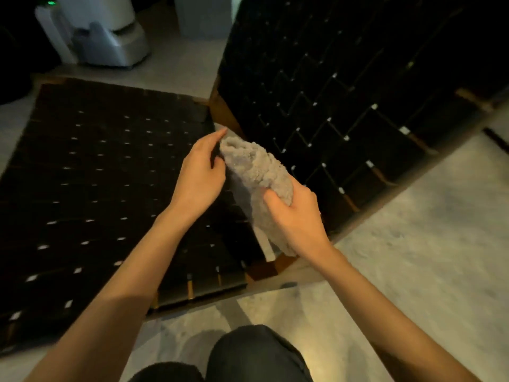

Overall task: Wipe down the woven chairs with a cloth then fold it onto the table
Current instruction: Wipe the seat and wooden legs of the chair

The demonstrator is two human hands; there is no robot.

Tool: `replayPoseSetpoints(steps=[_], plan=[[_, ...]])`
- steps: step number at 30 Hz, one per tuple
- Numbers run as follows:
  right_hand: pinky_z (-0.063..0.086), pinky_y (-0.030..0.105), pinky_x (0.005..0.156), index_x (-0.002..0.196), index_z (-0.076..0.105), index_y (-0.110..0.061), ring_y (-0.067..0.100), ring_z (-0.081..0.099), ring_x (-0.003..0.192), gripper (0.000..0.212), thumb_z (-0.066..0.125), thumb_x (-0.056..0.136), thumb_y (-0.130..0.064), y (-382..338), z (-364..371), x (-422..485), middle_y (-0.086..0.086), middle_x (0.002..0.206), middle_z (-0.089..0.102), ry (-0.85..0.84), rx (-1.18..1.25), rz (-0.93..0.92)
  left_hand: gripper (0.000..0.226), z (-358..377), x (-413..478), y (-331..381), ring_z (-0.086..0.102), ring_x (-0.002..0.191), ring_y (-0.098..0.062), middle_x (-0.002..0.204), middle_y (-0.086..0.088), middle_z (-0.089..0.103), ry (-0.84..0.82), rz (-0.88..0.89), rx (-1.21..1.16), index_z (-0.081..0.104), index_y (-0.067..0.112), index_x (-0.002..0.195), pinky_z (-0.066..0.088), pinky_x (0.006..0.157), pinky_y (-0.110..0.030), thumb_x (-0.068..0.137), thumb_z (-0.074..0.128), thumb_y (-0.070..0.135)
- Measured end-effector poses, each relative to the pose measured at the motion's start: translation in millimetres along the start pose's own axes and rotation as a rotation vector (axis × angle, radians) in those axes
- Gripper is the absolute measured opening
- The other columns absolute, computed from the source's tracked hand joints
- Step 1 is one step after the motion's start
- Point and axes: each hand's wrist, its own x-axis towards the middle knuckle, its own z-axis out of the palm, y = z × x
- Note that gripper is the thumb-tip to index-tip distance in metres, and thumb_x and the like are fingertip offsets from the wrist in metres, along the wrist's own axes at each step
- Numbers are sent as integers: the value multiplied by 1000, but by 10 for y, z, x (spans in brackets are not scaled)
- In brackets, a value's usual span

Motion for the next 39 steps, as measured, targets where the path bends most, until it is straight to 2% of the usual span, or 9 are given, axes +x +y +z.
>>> replayPoseSetpoints(steps=[4, 8, 12, 18, 21, 25, 30, 35, 39], plan=[[50, 16, 65, 109, 54, -42, -3, 63, 82, 22, 55, 92, -28, -80, -308, -236, -25, 81, 65, 3, -58, 12, 56, 446, 53, 171, 25, 137, 0, 152, 10, 30, -155, 136, -137, 37, 32, 143, 26, 107, -12, 94, 54, 9], [50, 32, 58, 93, 52, -39, 11, 62, 73, 8, 51, 90, -32, -233, -489, -464, -4, 79, 61, 55, -102, -31, 51, 639, 46, 264, 27, 136, 1, 151, 9, 31, -148, 253, -202, 38, 27, 143, 27, 101, -1, 96, 55, 16], [47, 17, 54, 89, 53, -42, 3, 60, 69, 9, 51, 85, -34, -283, -776, -661, -21, 76, 60, 209, -104, -48, 43, 855, 75, 417, 26, 137, 2, 150, 14, 31, -125, 301, -266, 39, 33, 140, 26, 109, -16, 99, 48, 26], [50, 26, 67, 99, 56, -42, 5, 61, 78, 27, 52, 79, -25, -251, -1023, -902, -20, 83, 63, 410, -251, -97, 43, 1045, -70, 563, 17, 141, -4, 152, 16, 21, -164, 379, -290, 32, 49, 136, 22, 114, -30, 99, 47, 32], [47, 23, 65, 101, 60, -23, 2, 59, 78, 22, 57, 80, -16, -149, -1149, -1018, -15, 87, 62, 464, -403, -102, 40, 1068, -153, 627, 14, 141, -5, 154, 14, 17, -161, 404, -272, 28, 54, 134, 19, 107, -12, 98, 42, 40], [44, 17, 66, 106, 52, -29, -2, 55, 82, 25, 54, 83, -17, -98, -1322, -1104, -19, 91, 57, 621, -539, -108, 41, 1056, -194, 740, 17, 141, -4, 154, 14, 16, -171, 456, -291, 27, 56, 135, 20, 98, -9, 99, 40, 40], [49, 36, 91, 128, 47, -21, 8, 53, 108, 39, 49, 88, -21, -303, -1533, -928, -7, 117, 55, 820, -504, -150, 47, 1018, -180, 1037, 14, 142, -6, 155, 15, 13, -191, 531, -272, 26, 51, 141, 23, 111, -30, 99, 41, 39], [43, 32, 95, 128, 43, -13, 3, 42, 106, 38, 52, 91, -16, -645, -1778, -451, -2, 117, 43, 1003, -475, -235, 47, 1012, -112, 1408, 9, 143, -5, 155, 21, 8, -193, 590, -289, 24, 56, 139, 22, 115, -40, 99, 40, 39], [40, 47, 98, 136, 35, -15, 9, 42, 108, 50, 57, 93, -28, -968, -1902, -40, -1, 121, 36, 1099, -423, -221, 46, 1039, -79, 1621, 8, 144, -9, 156, 19, 10, -147, 607, -299, 26, 52, 140, 21, 116, -49, 100, 40, 35]])
